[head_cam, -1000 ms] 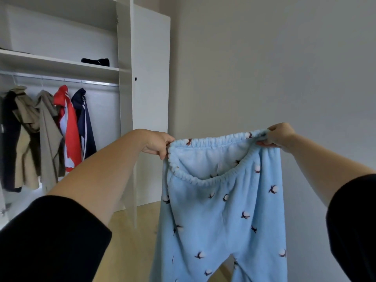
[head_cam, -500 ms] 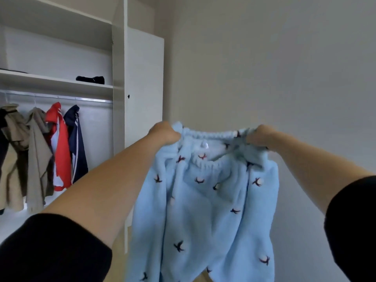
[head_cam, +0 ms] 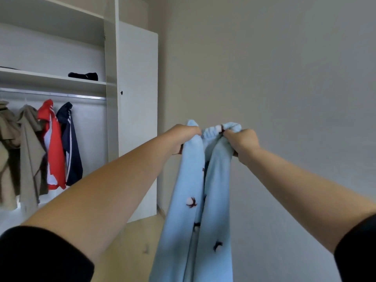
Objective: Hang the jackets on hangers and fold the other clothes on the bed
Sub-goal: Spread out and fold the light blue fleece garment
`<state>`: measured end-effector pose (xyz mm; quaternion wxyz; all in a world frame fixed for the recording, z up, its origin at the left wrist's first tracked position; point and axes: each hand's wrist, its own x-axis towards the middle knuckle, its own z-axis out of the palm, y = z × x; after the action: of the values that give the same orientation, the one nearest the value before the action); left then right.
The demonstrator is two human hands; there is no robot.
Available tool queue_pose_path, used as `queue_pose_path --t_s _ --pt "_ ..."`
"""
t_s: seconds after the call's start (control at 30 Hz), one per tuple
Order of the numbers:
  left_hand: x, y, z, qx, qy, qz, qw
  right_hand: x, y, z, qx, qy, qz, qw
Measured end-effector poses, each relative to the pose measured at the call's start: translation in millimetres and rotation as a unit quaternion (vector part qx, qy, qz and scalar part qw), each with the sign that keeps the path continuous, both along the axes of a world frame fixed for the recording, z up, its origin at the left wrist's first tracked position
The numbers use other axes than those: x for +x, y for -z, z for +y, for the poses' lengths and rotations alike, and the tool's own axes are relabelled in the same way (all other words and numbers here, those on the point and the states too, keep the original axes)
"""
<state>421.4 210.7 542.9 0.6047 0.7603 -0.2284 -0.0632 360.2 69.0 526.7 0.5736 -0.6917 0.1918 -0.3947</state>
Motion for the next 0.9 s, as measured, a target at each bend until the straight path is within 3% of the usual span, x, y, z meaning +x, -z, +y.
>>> queue_pose_path --t_s 0.1,0.27,0.43,0.57,0.7,0.77,0.8,0.9 --pt "-11.7 5.6 -15.8 -0.039 0.039 0.000 0.998 -8.2 6.5 5.8 -0.010 -0.027 -0.022 0.999" --pt "-15.7 17.9 -31.7 -0.140 0.094 0.024 0.985 -24.4 11.7 -0.1 -0.073 -0.105 0.016 0.992" --pt "-20.8 19.3 -35.9 -0.139 0.146 0.060 0.978 -35.4 21.6 -14.6 -0.127 -0.238 0.061 0.961" --pt "-20.0 15.8 -42.4 -0.070 0.157 -0.019 0.985 -30.7 31.7 -23.1 -0.188 -0.089 0.029 0.978" --pt "-9.1 21.9 -36.7 -0.065 0.091 -0.171 0.979 -32.6 31.0 -40.0 -0.072 -0.105 -0.037 0.991" --pt "2.5 24.7 -29.2 -0.008 0.050 -0.293 0.955 -38.0 27.8 -46.5 0.002 -0.141 -0.059 0.988" --pt "8.2 25.5 -25.9 0.024 0.068 -0.304 0.950 -39.7 26.7 -49.6 0.026 -0.172 -0.062 0.983" --pt "12.6 27.9 -14.7 0.047 0.266 -0.126 0.955 -41.3 25.5 -54.0 0.038 -0.277 -0.063 0.958"
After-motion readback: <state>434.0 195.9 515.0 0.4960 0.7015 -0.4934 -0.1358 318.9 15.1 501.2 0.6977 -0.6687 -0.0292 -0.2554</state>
